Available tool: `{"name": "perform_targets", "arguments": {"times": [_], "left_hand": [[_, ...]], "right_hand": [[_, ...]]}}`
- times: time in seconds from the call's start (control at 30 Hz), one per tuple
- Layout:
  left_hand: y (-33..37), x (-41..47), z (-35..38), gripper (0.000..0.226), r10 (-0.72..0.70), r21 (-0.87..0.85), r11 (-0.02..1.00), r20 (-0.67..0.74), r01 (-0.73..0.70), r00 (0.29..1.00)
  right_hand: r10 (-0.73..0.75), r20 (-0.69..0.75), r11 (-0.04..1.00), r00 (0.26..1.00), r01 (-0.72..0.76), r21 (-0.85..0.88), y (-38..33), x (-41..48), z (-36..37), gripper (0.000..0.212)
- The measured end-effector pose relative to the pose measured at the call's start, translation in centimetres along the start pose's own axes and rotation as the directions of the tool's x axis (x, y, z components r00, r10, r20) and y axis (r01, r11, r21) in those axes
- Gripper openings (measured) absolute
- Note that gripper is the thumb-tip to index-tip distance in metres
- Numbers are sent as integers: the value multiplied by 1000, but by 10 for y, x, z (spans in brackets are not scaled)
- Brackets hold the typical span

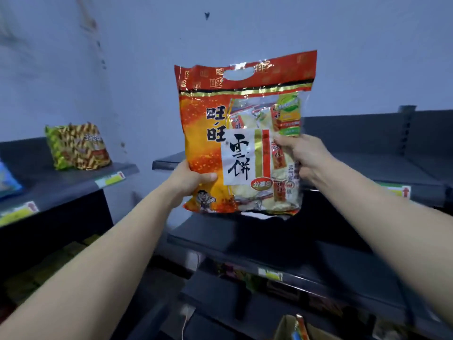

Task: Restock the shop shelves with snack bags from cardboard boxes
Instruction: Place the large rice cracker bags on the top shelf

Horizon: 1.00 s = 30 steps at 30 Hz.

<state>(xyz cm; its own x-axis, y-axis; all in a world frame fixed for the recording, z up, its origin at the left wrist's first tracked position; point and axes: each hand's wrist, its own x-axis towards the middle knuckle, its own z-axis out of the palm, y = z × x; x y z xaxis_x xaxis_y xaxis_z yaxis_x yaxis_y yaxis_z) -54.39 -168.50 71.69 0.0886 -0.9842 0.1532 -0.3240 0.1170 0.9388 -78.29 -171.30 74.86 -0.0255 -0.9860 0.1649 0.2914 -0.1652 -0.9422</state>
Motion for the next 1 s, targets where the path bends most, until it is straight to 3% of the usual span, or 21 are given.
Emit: {"name": "perform_targets", "arguments": {"times": [0.13,0.33,0.47,0.6,0.7,0.8,0.9,1.0], "left_hand": [[27,75,-32,50,154,-65,985,-96,-161,983],[40,210,-82,55,298,-97,941,-224,-326,928],[20,293,-99,56,297,-73,946,-193,-316,935],[-24,358,-88,54,206,-26,978,-65,-208,976],[-56,385,-73,49,112,-11,994,27,-111,993],[-64,404,-66,54,96,-26,995,19,-96,995],[-61,424,-65,53,97,3,995,24,-97,995],[-64,436,-59,55,121,-13,993,-7,-121,993]], "right_hand": [[-141,-1,986,990,140,-87,-32,56,47,32],[-285,31,890,958,276,-364,-36,174,118,51],[-255,-22,830,967,207,-518,0,263,131,78],[-171,-174,845,970,54,-532,40,291,137,73],[-73,-208,785,975,-72,-615,67,289,141,70],[-99,-209,748,973,-66,-660,85,304,134,78],[-102,-235,783,967,-68,-618,91,324,130,80],[-123,-237,728,964,-74,-681,96,334,130,84]]}}
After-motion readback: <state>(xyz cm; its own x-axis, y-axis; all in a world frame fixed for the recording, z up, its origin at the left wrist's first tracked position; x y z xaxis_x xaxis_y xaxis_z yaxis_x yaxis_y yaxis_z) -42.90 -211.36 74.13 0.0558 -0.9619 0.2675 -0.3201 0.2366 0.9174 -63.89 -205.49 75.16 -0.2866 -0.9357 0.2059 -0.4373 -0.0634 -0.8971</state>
